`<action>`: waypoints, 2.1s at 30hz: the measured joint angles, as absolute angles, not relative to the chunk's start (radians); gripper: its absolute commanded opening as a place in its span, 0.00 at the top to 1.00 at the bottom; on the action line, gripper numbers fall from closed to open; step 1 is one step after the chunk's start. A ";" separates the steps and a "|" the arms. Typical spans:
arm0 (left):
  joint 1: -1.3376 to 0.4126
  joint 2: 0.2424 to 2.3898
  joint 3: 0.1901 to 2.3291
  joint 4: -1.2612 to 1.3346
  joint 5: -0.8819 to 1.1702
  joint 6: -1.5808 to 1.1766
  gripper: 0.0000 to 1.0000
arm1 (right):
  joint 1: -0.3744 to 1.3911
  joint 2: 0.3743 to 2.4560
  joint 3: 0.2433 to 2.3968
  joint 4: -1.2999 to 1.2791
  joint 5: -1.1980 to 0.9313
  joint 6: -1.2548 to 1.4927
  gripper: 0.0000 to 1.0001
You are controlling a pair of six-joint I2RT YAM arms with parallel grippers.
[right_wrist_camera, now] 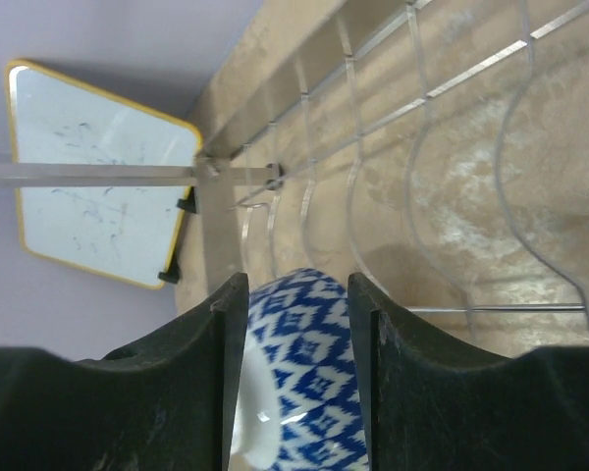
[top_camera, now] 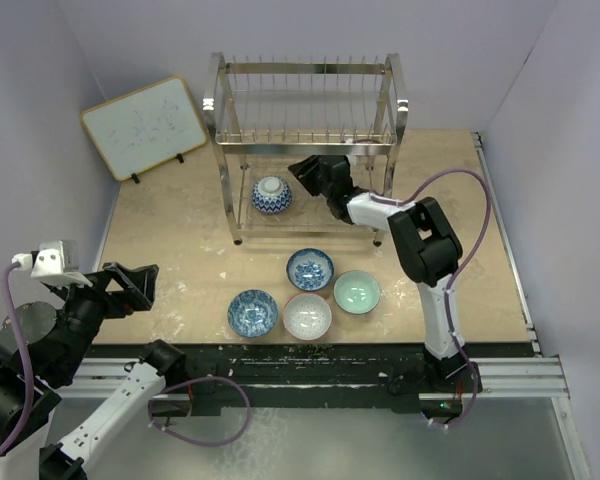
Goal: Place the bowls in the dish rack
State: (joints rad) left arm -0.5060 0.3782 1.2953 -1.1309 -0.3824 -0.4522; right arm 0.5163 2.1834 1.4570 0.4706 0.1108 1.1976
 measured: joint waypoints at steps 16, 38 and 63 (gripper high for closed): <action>-0.506 0.378 1.276 -1.131 -0.382 -0.453 0.01 | 0.596 2.015 1.320 0.506 0.089 1.048 0.53; -0.506 0.362 1.271 -1.134 -0.398 -0.453 0.01 | 0.658 2.067 1.376 0.430 0.093 0.979 0.82; -0.506 0.333 1.270 -1.155 -0.424 -0.452 0.01 | 0.630 2.222 1.555 0.476 0.141 1.010 0.82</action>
